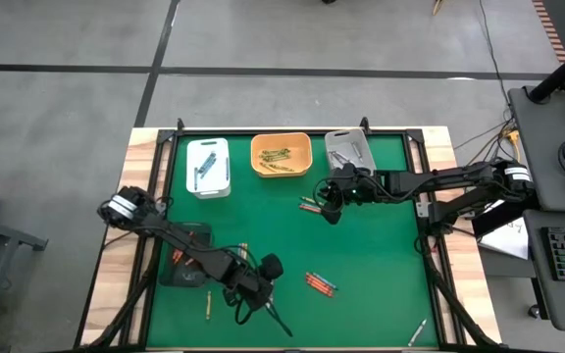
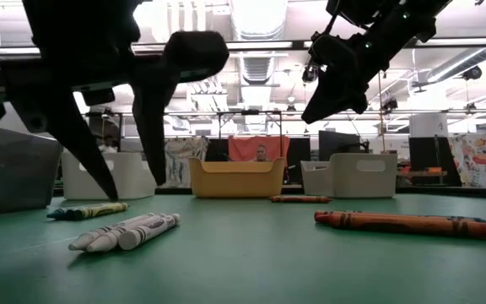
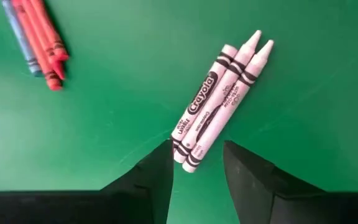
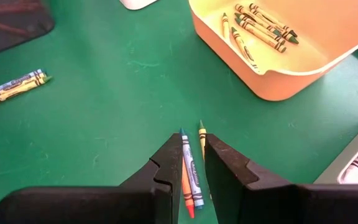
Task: Sort crayons
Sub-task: Put the white crayon into the gray bin
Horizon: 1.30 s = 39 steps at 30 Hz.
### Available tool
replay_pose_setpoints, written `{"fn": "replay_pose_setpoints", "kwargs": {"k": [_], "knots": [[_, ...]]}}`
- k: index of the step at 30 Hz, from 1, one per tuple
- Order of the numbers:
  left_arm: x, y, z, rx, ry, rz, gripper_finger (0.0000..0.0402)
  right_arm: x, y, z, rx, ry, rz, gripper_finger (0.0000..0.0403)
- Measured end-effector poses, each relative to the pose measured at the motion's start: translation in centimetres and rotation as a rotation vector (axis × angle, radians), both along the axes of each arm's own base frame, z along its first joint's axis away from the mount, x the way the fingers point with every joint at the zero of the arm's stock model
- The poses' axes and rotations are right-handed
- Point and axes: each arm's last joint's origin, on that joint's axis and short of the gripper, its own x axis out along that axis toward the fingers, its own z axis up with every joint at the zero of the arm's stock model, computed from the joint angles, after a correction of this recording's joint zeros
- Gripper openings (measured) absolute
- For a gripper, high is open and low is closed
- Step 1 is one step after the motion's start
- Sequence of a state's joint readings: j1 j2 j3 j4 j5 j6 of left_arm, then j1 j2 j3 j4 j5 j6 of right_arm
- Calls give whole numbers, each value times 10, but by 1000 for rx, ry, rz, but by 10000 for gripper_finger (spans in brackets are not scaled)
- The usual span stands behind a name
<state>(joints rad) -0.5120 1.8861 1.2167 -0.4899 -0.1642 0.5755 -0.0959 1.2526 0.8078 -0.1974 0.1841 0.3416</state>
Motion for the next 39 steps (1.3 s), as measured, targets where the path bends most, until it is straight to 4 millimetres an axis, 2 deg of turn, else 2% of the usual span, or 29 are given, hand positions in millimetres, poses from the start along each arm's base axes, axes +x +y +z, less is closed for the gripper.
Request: {"fn": "replay_pose_setpoints", "kwargs": {"k": [7,39], "knots": [[2,1,-9,-8,33,-4,114,0,1,0,0,2,3,57],[2,5,-10,-50,79,13,113,0,4,-1,5,2,11,57]]}}
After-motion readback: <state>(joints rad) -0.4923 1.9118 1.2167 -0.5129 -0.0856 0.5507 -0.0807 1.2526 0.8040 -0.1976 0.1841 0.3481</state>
